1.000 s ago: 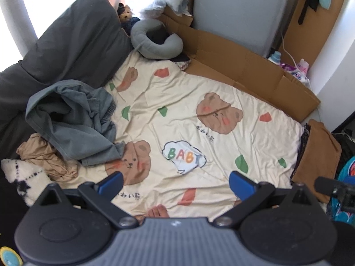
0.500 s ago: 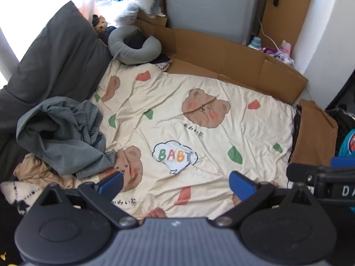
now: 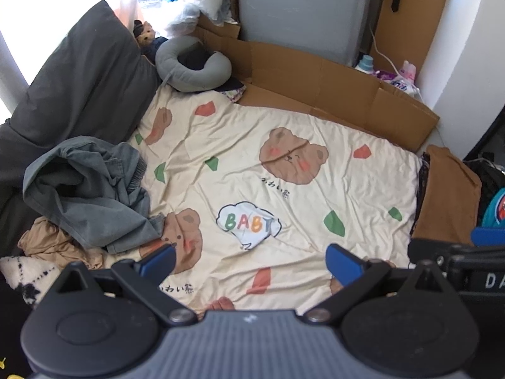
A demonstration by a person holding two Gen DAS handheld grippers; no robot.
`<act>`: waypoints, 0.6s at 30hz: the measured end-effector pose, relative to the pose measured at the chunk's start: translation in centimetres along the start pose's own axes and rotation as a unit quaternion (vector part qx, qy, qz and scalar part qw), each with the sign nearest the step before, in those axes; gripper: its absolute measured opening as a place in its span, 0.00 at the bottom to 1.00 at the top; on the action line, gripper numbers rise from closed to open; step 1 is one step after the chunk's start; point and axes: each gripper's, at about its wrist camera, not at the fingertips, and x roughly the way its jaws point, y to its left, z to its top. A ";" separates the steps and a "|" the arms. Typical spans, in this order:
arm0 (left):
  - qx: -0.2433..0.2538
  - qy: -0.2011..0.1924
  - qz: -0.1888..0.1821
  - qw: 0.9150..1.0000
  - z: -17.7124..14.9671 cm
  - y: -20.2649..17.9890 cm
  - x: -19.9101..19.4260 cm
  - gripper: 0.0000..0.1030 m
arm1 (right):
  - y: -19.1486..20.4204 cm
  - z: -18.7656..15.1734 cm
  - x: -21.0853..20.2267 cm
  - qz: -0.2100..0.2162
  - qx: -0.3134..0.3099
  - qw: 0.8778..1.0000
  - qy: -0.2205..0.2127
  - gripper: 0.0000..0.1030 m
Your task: Fold clothes
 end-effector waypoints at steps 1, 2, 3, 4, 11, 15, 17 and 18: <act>0.001 -0.001 0.000 1.000 0.0 -0.1 0.0 0.99 | -0.1 0.0 0.0 0.000 0.002 1.000 0.000 0.99; 0.003 -0.002 0.001 1.000 0.0 -0.1 0.0 0.99 | -0.1 0.0 0.0 -0.001 0.002 1.000 0.000 0.99; 0.005 -0.002 0.001 1.000 0.1 -0.1 0.0 0.99 | 0.0 0.0 0.0 -0.002 0.001 1.000 -0.001 0.99; 0.005 -0.002 0.001 1.000 0.1 -0.1 0.0 0.99 | 0.0 0.0 0.0 -0.003 0.001 1.000 -0.001 0.99; 0.007 -0.002 -0.004 1.000 0.2 -0.2 0.0 0.99 | -0.1 -0.1 -0.1 -0.012 0.000 1.000 -0.003 0.99; 0.008 -0.002 -0.008 1.000 0.2 -0.4 0.1 0.99 | -0.4 0.0 -0.2 -0.022 -0.005 1.000 -0.002 0.99; 0.009 -0.002 -0.009 1.000 0.3 -0.5 0.1 0.99 | -0.6 0.0 -0.2 -0.022 -0.005 1.000 0.000 0.99; 0.010 -0.003 -0.008 1.000 0.4 -0.6 0.1 0.99 | -0.8 0.0 -0.2 -0.024 -0.004 1.000 0.000 0.99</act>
